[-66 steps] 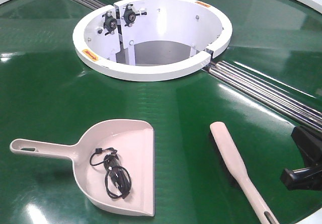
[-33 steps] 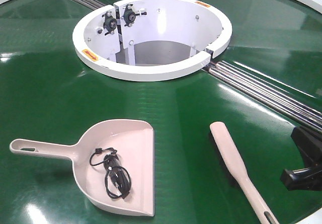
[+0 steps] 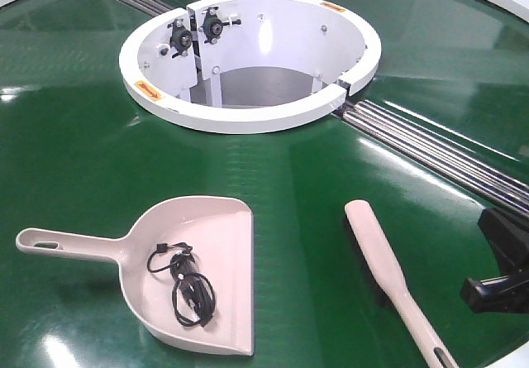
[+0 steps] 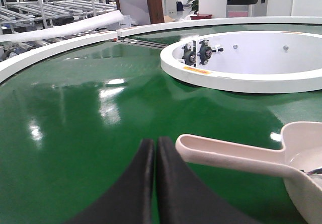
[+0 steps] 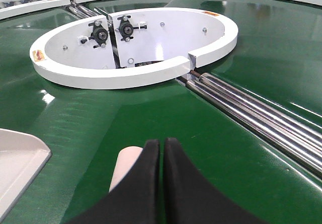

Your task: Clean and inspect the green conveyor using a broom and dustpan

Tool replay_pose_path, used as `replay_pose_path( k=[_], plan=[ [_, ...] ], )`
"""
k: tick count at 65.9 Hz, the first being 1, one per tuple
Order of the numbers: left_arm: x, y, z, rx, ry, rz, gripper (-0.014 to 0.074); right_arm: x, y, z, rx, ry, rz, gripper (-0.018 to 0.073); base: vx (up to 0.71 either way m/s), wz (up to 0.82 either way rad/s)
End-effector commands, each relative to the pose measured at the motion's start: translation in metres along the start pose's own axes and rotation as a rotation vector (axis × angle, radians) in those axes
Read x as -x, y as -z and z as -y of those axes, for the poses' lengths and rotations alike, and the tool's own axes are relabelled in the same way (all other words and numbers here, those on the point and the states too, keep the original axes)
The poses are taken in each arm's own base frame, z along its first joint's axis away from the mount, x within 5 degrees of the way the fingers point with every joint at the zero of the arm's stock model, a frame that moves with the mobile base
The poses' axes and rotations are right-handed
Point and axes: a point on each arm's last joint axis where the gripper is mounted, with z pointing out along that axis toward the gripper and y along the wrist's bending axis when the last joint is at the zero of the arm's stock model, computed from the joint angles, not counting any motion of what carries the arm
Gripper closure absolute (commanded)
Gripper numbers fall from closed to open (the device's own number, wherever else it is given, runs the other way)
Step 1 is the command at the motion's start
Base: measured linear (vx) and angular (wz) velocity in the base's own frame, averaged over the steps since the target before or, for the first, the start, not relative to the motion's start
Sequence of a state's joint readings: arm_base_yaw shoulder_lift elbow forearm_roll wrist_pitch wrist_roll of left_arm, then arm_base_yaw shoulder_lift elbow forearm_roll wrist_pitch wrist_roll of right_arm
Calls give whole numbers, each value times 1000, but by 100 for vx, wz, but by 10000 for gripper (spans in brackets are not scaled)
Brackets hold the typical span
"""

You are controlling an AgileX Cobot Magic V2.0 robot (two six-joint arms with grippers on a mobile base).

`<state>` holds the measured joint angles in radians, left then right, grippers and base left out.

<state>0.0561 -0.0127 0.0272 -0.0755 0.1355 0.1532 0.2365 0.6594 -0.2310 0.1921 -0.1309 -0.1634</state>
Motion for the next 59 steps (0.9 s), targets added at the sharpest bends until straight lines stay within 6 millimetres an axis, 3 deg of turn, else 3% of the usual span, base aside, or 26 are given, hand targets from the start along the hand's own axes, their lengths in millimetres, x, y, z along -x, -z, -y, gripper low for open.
replay_pose_path(
  k=[1,14,31,44,59],
  plan=[
    [0,0,-1,11,12,66,619,16,0,1,-15,2,97,565,0,0],
    [0,0,-1,11,12,66,619,18,2,2,-17,2,113,565,0,0],
    [0,0,-1,11,12,66,619,20,26,14,-114,-1,132,565,0,0],
    [0,0,-1,11,12,66,619,10,45,16,-168,119,60,565,0,0],
    [0,0,-1,11,12,66,619,-31,58,16,-212,125,205,565,0,0]
  ],
)
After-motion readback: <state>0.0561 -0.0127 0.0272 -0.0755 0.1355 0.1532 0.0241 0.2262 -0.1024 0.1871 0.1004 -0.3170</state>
